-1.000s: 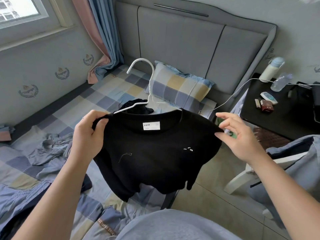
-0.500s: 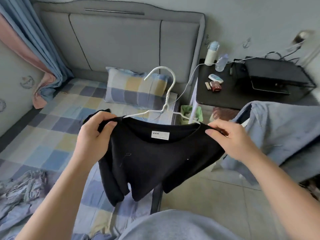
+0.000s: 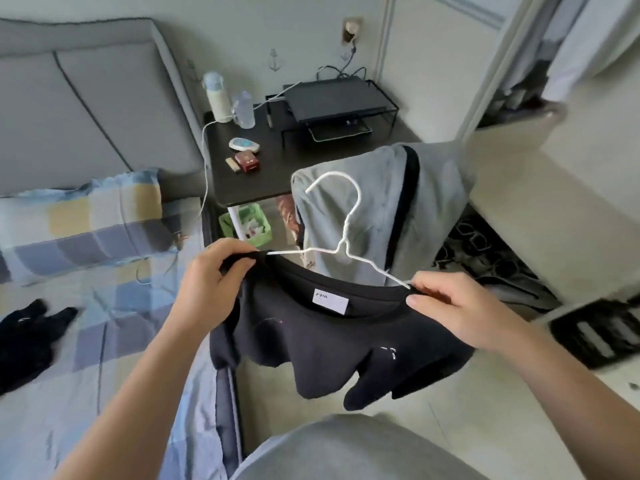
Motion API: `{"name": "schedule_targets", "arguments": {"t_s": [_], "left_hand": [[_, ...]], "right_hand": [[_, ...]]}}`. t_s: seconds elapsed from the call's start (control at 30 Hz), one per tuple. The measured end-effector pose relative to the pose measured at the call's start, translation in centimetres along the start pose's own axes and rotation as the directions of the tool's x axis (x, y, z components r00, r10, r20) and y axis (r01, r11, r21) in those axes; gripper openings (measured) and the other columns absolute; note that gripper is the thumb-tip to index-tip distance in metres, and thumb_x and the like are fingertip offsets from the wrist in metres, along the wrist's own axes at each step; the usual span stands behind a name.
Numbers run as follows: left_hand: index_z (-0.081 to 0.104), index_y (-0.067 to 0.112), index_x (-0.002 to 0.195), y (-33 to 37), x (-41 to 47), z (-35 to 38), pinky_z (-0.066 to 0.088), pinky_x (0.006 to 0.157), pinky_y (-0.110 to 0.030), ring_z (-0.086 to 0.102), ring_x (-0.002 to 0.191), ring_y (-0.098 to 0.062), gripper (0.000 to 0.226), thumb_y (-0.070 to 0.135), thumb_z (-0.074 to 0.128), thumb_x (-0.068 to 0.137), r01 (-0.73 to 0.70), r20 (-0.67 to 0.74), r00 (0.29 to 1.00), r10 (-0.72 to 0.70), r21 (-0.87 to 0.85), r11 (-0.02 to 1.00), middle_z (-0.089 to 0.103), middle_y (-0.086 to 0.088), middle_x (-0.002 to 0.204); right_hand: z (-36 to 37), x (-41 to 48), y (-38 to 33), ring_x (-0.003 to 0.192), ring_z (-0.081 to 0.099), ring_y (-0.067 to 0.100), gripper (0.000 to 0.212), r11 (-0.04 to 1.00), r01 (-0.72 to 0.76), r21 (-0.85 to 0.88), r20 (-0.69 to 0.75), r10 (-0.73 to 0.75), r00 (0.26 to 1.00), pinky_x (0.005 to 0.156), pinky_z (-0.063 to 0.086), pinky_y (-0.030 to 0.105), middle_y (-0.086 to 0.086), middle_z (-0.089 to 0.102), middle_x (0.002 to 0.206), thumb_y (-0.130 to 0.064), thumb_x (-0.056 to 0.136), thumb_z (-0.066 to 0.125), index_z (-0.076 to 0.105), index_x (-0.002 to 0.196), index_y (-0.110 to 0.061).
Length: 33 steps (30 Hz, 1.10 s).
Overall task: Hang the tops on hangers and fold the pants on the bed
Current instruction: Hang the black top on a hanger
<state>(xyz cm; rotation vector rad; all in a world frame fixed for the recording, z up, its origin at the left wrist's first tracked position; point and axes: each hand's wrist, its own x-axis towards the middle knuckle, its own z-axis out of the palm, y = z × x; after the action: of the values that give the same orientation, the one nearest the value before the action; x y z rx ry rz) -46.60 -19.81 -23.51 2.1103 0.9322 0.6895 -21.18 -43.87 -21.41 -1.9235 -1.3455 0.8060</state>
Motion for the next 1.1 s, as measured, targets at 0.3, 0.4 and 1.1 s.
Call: {"name": "schedule_targets", "arguments": {"t_s": [0.3,0.4,1.1], "left_hand": [[0.071,0.025,0.097,10.7,7.2,19.4,0.044,0.090,-0.021,0.059,0.099,-0.007,0.018,0.009,0.065,0.094,-0.172,0.244,0.954,0.173,-0.025,0.985,0.064,0.024,0.094],[0.071,0.027,0.096,15.0,8.8,25.5,0.040,0.085,-0.012,0.059,0.097,-0.006,0.020,0.008,0.064,0.094,-0.229,0.331,0.912,0.241,-0.078,0.970,0.064,0.020,0.098],[0.066,0.032,0.114,26.2,15.2,33.4,0.052,0.080,-0.018,0.062,0.098,0.007,0.019,0.036,0.064,0.096,-0.254,0.842,0.296,0.452,-0.387,0.887,0.069,0.021,0.103]], "right_hand": [[-8.9,-11.3,7.9,0.060,0.050,0.015,0.017,0.971,-0.158,0.180,-0.174,0.190,0.966,0.061,0.039,0.023,0.002,0.057,0.066,-0.017,0.098,0.061,0.061,0.081,-0.021],[-10.2,-14.2,9.4,0.063,0.052,0.022,0.012,0.907,-0.155,0.391,-0.264,0.272,0.925,0.061,0.041,0.031,0.016,0.056,0.070,-0.033,0.089,0.063,0.061,0.083,-0.022],[-21.0,-2.5,11.3,0.074,0.051,0.030,0.007,0.709,0.238,0.663,-0.738,0.568,0.364,0.061,0.049,0.034,0.016,0.053,0.089,-0.025,0.089,0.066,0.067,0.083,-0.028]]}}
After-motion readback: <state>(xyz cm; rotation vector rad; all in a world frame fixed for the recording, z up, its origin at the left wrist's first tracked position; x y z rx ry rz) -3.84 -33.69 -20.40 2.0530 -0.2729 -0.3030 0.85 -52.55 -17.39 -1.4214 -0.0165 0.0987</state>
